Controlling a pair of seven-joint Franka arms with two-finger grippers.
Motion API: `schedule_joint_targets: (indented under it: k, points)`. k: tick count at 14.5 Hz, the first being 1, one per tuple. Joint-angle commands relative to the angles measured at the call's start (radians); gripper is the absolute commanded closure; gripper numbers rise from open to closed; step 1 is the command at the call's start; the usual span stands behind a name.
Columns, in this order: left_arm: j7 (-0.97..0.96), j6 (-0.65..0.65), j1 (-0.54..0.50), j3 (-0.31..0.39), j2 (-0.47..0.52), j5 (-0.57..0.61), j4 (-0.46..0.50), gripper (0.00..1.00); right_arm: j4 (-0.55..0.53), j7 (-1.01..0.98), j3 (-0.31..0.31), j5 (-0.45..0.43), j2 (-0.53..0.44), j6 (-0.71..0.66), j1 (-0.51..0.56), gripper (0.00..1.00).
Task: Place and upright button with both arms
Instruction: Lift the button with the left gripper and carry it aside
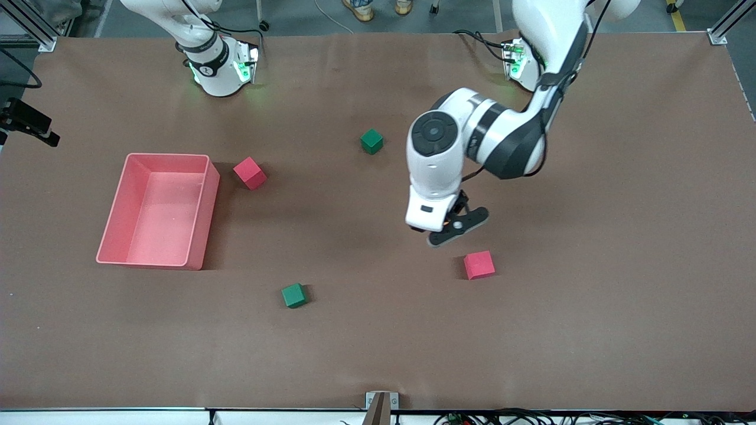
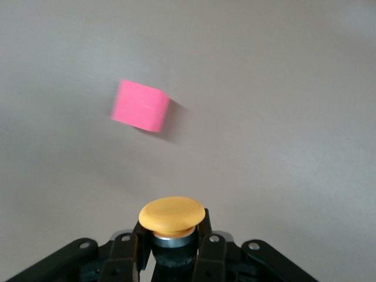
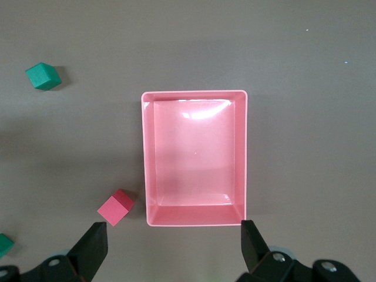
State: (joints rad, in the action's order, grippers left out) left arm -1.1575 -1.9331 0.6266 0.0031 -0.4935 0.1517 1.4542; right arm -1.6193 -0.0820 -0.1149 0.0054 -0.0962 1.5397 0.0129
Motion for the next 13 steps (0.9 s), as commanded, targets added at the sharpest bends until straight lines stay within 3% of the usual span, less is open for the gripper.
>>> schedule_joint_targets:
  k: [1, 6, 13]
  points:
    - [0.010, 0.000, -0.054, -0.009, 0.191, -0.001, 0.203, 1.00, 0.013, -0.035, 0.012, 0.025, 0.003, -0.015, 0.024, 0.00]
    - [0.033, 0.003, -0.212, -0.008, 0.387, 0.003, 0.452, 1.00, 0.018, -0.033, 0.009, 0.025, 0.003, -0.016, 0.025, 0.00]
    - [-0.016, -0.017, -0.402, -0.009, 0.414, 0.254, 0.561, 1.00, 0.022, -0.031, 0.009, 0.028, 0.003, -0.016, 0.025, 0.00]
